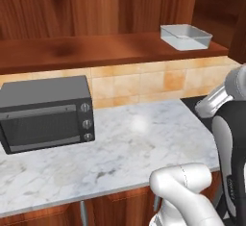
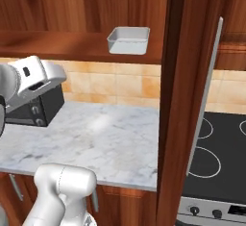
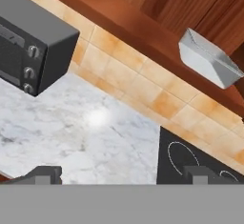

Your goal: Retrieve the tupperware and aluminum foil from the cabinet and place them on the dining counter near the plate with squash and lemon to prepare for storing leftovers.

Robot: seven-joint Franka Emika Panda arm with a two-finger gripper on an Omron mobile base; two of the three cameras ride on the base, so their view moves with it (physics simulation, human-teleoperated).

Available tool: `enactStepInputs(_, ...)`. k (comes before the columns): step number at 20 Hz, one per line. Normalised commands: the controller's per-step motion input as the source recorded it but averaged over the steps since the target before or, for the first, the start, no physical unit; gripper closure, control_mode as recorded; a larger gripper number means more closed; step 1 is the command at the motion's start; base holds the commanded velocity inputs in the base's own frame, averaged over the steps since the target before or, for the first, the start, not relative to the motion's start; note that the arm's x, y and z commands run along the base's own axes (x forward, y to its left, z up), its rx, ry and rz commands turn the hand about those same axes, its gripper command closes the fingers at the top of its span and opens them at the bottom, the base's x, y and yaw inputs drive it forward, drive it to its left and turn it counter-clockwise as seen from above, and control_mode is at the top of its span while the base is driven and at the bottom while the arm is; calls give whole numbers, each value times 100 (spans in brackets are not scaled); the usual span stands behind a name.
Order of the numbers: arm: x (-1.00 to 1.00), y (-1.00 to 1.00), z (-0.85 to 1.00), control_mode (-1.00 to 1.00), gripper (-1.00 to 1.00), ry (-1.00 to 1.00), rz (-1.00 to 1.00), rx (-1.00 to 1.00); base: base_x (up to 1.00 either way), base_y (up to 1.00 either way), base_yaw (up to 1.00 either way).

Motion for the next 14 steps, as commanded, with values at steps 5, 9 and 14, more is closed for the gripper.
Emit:
enactStepInputs(5, 9, 0, 67, -100, -100, -7, -11, 0, 0, 0, 0)
enactStepInputs(9, 0, 0, 32, -100, -100, -22, -20, 3, 0, 0, 0)
enactStepInputs(14, 4, 0, 0, -100, -100, -36, -29, 24, 0, 0, 0)
